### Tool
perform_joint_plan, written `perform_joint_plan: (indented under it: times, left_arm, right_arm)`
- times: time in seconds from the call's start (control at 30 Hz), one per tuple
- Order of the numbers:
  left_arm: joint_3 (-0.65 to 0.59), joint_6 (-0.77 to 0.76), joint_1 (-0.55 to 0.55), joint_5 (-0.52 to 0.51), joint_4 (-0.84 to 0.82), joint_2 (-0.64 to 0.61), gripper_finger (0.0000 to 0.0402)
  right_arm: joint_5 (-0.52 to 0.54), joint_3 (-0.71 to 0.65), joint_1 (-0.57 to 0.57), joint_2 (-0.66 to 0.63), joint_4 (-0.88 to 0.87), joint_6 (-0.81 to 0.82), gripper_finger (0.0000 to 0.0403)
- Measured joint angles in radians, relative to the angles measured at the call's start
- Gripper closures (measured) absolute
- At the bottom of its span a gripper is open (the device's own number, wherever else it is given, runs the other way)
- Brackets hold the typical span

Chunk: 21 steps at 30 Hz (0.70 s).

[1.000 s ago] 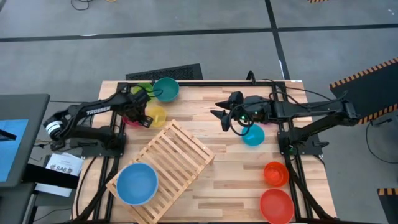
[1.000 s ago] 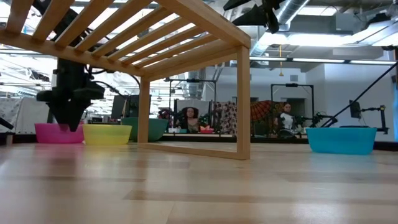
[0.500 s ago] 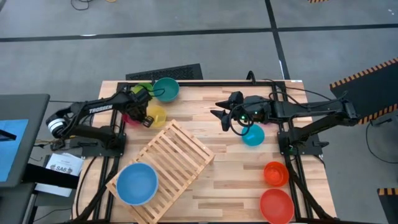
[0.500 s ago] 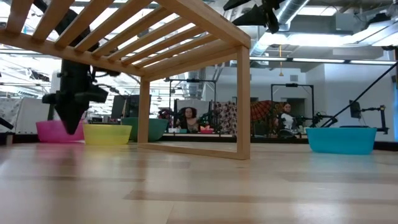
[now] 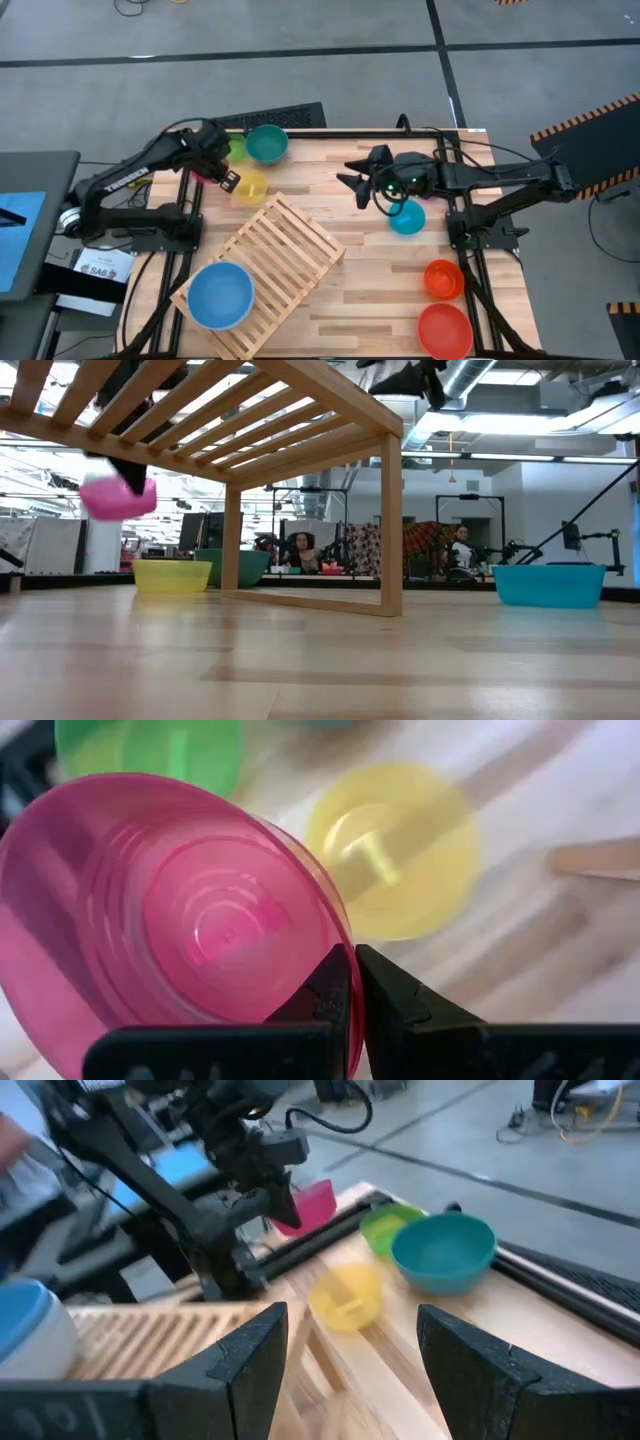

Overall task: Place and stack bowls onto a shelf
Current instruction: Put the small red bowl on the shelf

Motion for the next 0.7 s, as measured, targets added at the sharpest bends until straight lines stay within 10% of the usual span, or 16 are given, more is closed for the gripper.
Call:
perform_joint_plan:
  times: [0.43,0.7]
  left_arm:
    - [0.543,0.08,-0.503,-0.011,-0.077,0.295,0.0401]
    - [0.653,0.454,-0.751,-0.01,-0.105,0.469,0.0401]
  right_arm:
    - [0.0,-0.001,-0.007,-0.017,0.094,0.079,0.0154]
    - [0.0,-0.001,-0.006,-0.016,0.094,0.079,0.0154]
